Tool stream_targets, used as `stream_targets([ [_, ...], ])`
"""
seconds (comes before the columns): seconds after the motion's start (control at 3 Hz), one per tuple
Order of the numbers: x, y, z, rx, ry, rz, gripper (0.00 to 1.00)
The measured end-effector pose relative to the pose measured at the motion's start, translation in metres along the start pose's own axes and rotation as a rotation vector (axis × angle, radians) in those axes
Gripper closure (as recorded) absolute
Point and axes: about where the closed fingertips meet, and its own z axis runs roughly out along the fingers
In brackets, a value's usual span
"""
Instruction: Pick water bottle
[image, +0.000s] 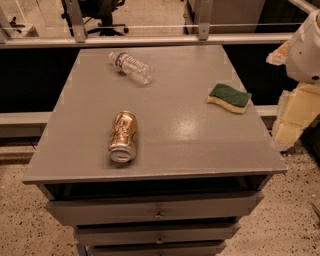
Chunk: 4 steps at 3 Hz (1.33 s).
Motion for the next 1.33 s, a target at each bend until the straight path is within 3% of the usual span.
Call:
stream_targets([
  [0.33, 0.000, 0.000, 0.000, 0.000, 0.000, 0.000, 0.00],
  [0.67, -0.016, -0.012, 0.010, -0.003, -0.056, 0.015, 0.00],
  [1.0, -0.054, -0.035, 0.045, -0.028, -0.122, 0.048, 0.00],
  [1.33, -0.108, -0.067, 0.079, -0.028, -0.201, 0.088, 0.00],
])
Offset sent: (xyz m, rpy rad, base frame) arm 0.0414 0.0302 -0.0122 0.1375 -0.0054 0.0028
